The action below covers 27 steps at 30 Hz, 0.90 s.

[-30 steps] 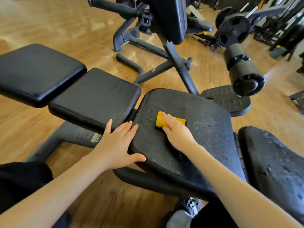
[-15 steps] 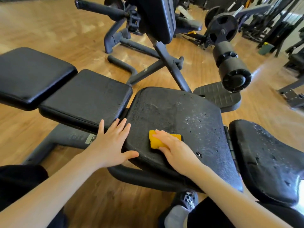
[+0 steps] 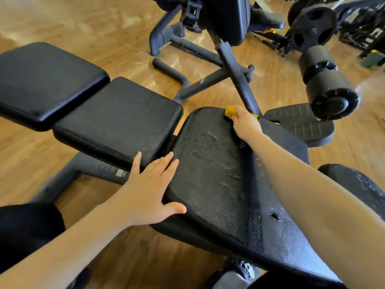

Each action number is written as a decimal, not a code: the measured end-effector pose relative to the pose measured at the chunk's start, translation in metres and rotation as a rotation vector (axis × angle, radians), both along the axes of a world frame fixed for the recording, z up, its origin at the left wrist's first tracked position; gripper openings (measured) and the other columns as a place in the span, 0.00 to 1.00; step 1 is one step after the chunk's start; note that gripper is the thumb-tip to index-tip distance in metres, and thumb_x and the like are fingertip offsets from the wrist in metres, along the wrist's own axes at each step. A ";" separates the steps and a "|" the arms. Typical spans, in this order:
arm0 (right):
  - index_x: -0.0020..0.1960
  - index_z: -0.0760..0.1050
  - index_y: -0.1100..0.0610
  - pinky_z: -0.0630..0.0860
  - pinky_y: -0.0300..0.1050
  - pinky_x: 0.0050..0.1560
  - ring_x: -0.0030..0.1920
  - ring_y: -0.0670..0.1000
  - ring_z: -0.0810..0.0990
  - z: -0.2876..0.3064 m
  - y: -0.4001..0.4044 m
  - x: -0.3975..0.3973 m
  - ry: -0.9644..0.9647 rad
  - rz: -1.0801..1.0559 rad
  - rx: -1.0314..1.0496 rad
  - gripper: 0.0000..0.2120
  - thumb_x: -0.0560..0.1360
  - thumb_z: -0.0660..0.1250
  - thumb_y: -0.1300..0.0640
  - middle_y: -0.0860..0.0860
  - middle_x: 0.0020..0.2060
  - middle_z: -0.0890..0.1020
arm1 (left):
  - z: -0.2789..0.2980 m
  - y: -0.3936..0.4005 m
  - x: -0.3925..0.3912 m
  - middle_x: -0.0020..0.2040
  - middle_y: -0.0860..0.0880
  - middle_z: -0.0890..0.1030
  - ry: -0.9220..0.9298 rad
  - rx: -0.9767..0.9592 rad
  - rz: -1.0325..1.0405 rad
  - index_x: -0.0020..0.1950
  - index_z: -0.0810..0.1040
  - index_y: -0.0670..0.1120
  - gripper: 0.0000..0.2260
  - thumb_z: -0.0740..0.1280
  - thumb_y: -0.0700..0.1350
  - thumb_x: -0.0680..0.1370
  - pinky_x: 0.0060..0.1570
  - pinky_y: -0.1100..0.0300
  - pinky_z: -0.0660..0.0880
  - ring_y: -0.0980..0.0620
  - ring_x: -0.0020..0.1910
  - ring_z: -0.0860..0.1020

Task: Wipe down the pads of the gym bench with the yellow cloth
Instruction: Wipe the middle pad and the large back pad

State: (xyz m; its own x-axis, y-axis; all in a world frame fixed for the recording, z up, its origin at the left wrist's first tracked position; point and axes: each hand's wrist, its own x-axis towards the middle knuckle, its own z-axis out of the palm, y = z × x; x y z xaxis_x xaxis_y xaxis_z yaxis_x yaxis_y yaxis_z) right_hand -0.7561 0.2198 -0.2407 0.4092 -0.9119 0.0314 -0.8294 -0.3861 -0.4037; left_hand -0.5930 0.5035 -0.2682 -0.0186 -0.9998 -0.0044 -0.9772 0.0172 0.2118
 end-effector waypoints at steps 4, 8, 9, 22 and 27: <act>0.61 0.70 0.58 0.67 0.46 0.47 0.55 0.62 0.75 0.004 -0.016 0.003 0.053 -0.006 0.001 0.13 0.79 0.55 0.56 0.60 0.57 0.77 | 0.000 0.001 0.000 0.76 0.54 0.40 0.055 -0.022 -0.004 0.75 0.38 0.52 0.45 0.54 0.73 0.68 0.61 0.49 0.22 0.55 0.75 0.42; 0.64 0.68 0.59 0.69 0.49 0.51 0.58 0.63 0.74 0.002 -0.006 0.002 0.042 -0.016 -0.017 0.15 0.79 0.56 0.57 0.61 0.60 0.76 | -0.001 0.002 0.000 0.76 0.54 0.42 0.053 -0.049 0.006 0.75 0.39 0.52 0.45 0.52 0.74 0.67 0.62 0.49 0.24 0.56 0.75 0.44; 0.65 0.67 0.58 0.69 0.50 0.55 0.61 0.63 0.72 0.002 -0.002 0.001 0.033 -0.010 -0.022 0.16 0.78 0.57 0.57 0.60 0.62 0.74 | 0.000 0.002 0.000 0.76 0.54 0.42 0.050 -0.048 0.009 0.75 0.40 0.53 0.46 0.50 0.75 0.66 0.62 0.50 0.24 0.56 0.74 0.44; 0.72 0.59 0.51 0.60 0.50 0.69 0.73 0.51 0.58 0.001 0.121 -0.050 -0.004 0.081 0.055 0.26 0.76 0.60 0.46 0.49 0.73 0.62 | 0.001 -0.002 0.001 0.76 0.53 0.41 -0.017 0.040 0.008 0.75 0.40 0.52 0.43 0.51 0.73 0.68 0.67 0.45 0.30 0.55 0.75 0.45; 0.72 0.57 0.46 0.59 0.48 0.69 0.73 0.46 0.56 0.006 0.188 -0.085 0.022 0.151 0.087 0.26 0.76 0.59 0.44 0.43 0.73 0.61 | 0.004 -0.001 -0.001 0.77 0.53 0.44 -0.044 0.027 0.015 0.75 0.43 0.51 0.42 0.52 0.72 0.70 0.68 0.44 0.34 0.54 0.75 0.46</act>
